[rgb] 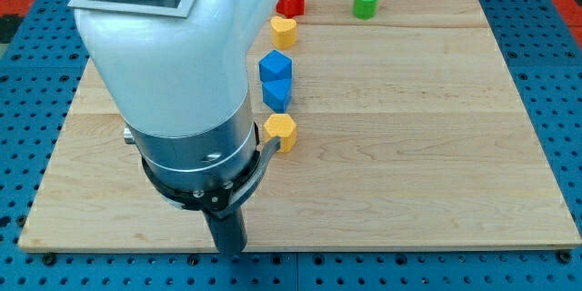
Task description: Move your arm towards center right
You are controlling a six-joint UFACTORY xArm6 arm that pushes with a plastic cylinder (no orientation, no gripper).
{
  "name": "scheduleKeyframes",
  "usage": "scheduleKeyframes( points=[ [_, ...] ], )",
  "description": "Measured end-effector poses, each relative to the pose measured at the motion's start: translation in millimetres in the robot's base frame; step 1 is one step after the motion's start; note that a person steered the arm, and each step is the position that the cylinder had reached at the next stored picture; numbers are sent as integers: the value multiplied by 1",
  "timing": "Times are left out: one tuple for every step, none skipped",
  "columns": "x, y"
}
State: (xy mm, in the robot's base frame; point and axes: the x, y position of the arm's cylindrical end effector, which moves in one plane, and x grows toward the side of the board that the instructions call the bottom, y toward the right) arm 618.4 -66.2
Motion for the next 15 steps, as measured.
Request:
scheduleKeyframes(
  points=[
    [0, 0],
    [-1, -7],
    [-6, -11],
    [-6, -14],
    [-6, -14],
    [-4, -14],
    [0, -14],
    [0, -13],
    [0, -13],
    [0, -12],
    [0, -12],
    [0, -31],
    [-13, -101],
    [-11, -63],
    [-1, 26]
  ],
)
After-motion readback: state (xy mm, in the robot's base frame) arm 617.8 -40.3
